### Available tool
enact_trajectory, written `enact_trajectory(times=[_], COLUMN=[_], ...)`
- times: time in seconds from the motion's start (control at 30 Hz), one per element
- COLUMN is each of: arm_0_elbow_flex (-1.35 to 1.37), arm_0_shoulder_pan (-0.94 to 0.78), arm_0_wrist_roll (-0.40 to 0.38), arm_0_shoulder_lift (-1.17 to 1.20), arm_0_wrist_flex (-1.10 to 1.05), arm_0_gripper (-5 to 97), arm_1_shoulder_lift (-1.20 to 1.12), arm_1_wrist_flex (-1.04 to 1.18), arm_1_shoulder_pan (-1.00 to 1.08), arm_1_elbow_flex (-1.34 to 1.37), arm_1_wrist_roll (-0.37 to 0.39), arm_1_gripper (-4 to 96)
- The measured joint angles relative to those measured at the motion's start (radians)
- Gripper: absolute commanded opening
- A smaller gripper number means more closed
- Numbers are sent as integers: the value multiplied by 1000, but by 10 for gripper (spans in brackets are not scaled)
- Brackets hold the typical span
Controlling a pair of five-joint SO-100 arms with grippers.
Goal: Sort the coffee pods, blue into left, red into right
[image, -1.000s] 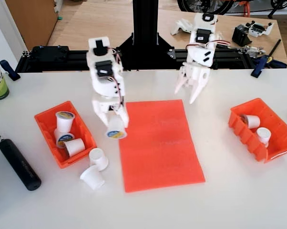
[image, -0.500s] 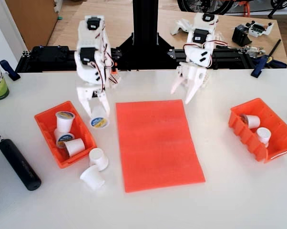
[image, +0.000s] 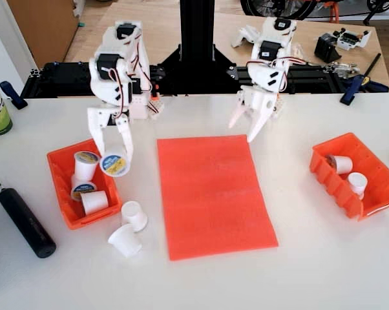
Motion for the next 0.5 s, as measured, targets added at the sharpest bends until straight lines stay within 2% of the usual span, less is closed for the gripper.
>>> enact_trajectory(times=[0.1, 0.23, 0.4, 0.5], arm_0_elbow_flex=[-12, -14, -14, 0], arm_0_shoulder_pan=[25, 107, 206, 202], arm_0_wrist_roll=[-25, -133, -308, -347], arm_0_shoulder_lift=[-54, -141, -149, -149], arm_0_wrist_flex=[-100, -221, -181, -153], arm_0_gripper=[118, 103, 163, 192], arm_1_shoulder_lift=[-2, -2, -2, -2], arm_1_wrist_flex=[-23, -35, -41, -41], arm_1_shoulder_pan=[0, 0, 0, 0], arm_1_elbow_flex=[28, 37, 38, 38], arm_1_wrist_roll=[0, 0, -8, -8], arm_1_gripper=[319, 318, 329, 339])
